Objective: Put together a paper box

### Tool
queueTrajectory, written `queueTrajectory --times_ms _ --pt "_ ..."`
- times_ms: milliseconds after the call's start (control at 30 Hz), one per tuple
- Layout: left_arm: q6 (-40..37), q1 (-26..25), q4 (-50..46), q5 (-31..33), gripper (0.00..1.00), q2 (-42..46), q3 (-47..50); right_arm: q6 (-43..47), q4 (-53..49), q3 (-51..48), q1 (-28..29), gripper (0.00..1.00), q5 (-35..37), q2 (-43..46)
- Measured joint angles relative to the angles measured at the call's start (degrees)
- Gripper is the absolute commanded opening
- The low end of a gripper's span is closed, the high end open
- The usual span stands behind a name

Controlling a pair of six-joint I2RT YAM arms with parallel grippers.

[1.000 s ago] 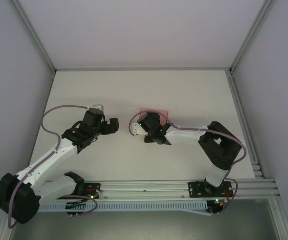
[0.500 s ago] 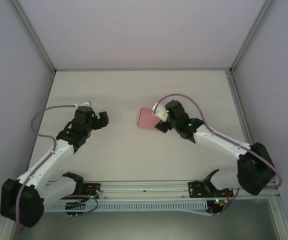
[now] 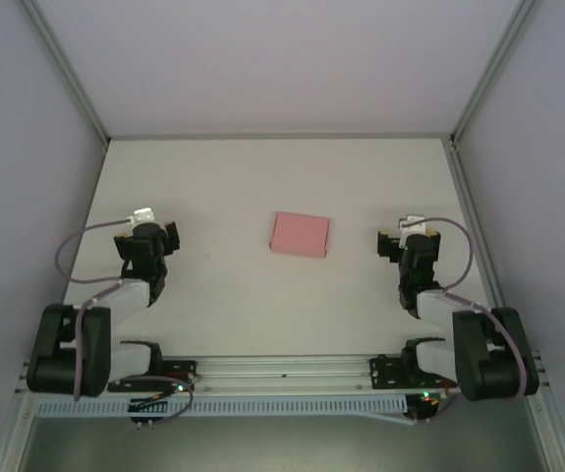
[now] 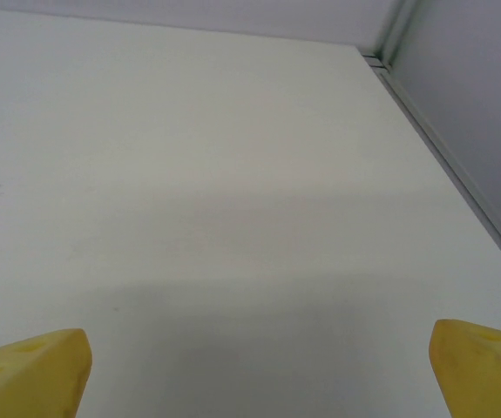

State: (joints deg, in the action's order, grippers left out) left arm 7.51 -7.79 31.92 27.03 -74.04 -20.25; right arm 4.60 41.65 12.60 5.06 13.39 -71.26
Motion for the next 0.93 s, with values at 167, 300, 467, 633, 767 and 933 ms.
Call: queueTrajectory --times_ms 167,300,467,633,767,933 --pt "-4.0 0.7 11.7 -0.9 1.00 -8.6 0.3 -3.8 15.0 0.0 -2.1 1.00 -1.2 -11.6" --pt "-5.6 3.2 20.7 -5.8 1.00 -12.1 1.2 -5.6 17.7 1.2 -2.7 1.00 -1.9 -19.4" --pt "-6.0 4.8 24.8 -9.2 1.00 -12.1 1.7 -6.5 17.0 6.1 -3.7 1.00 -3.7 -18.8" --pt "-6.2 4.8 26.2 -10.6 1.00 -12.1 1.7 -6.6 16.8 6.2 -3.7 1.00 -4.6 -18.6" --pt "-6.2 4.8 26.7 -10.8 1.00 -12.1 1.7 -6.6 16.6 6.2 -3.7 1.00 -4.7 -18.6" --pt "-6.2 4.8 26.8 -10.8 1.00 -12.1 1.7 -6.6 16.6 6.2 -3.7 1.00 -5.5 -18.6"
